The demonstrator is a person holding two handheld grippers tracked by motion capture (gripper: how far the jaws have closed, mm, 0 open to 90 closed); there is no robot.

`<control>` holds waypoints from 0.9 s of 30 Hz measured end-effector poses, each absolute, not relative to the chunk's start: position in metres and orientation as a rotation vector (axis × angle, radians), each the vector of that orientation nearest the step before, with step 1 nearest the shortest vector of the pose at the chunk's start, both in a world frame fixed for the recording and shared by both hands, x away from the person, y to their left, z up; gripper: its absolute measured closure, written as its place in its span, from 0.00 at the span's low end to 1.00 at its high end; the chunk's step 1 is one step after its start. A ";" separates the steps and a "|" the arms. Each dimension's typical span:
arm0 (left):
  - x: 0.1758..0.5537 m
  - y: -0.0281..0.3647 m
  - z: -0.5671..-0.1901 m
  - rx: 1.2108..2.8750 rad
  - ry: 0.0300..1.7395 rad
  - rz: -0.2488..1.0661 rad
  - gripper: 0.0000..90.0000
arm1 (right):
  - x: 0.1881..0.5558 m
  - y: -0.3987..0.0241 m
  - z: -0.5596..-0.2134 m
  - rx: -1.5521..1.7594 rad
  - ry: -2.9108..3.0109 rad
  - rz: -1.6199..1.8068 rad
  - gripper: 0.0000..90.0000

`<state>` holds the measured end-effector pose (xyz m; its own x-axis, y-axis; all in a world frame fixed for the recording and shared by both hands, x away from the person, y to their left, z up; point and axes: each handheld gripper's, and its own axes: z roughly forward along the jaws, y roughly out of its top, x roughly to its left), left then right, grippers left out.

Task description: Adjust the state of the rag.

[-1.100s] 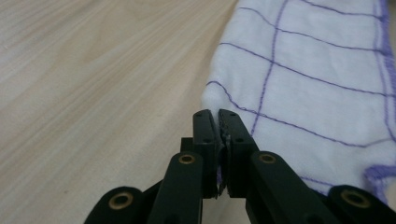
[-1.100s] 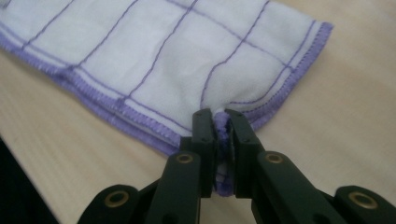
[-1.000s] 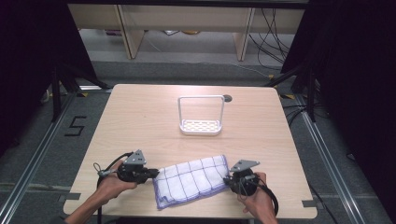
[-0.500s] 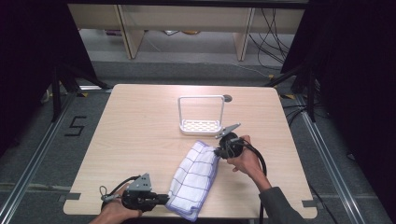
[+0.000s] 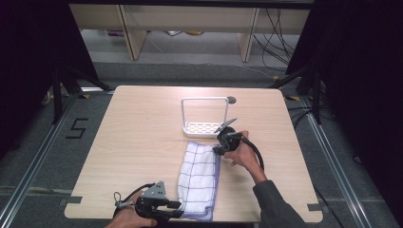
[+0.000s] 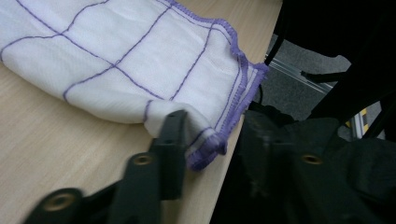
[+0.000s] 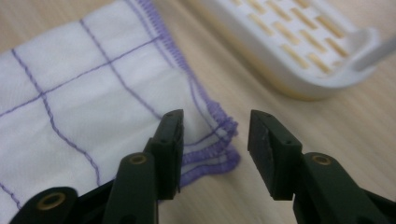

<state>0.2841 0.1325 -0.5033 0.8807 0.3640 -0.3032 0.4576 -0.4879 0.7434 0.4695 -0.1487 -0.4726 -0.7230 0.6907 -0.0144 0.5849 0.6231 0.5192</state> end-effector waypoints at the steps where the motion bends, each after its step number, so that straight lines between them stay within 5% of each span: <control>1: 0.285 0.134 -0.502 2.130 0.604 -0.121 0.58 | 0.467 -0.154 -0.466 1.157 2.576 0.755 0.57; 6: 0.303 0.145 -0.486 2.084 0.648 -0.074 0.45 | 0.457 -0.174 -0.449 1.179 2.465 0.888 0.57; 13: 0.342 0.151 -0.479 2.030 0.747 0.036 0.43 | 0.459 -0.163 -0.465 1.161 2.489 0.870 0.65; 19: 0.364 0.155 -0.485 2.038 0.815 0.088 0.40 | 0.466 -0.150 -0.479 1.176 2.556 0.860 0.97; 27: 0.379 0.161 -0.491 2.027 0.879 0.092 0.40 | 0.444 -0.154 -0.454 1.128 2.514 0.883 0.98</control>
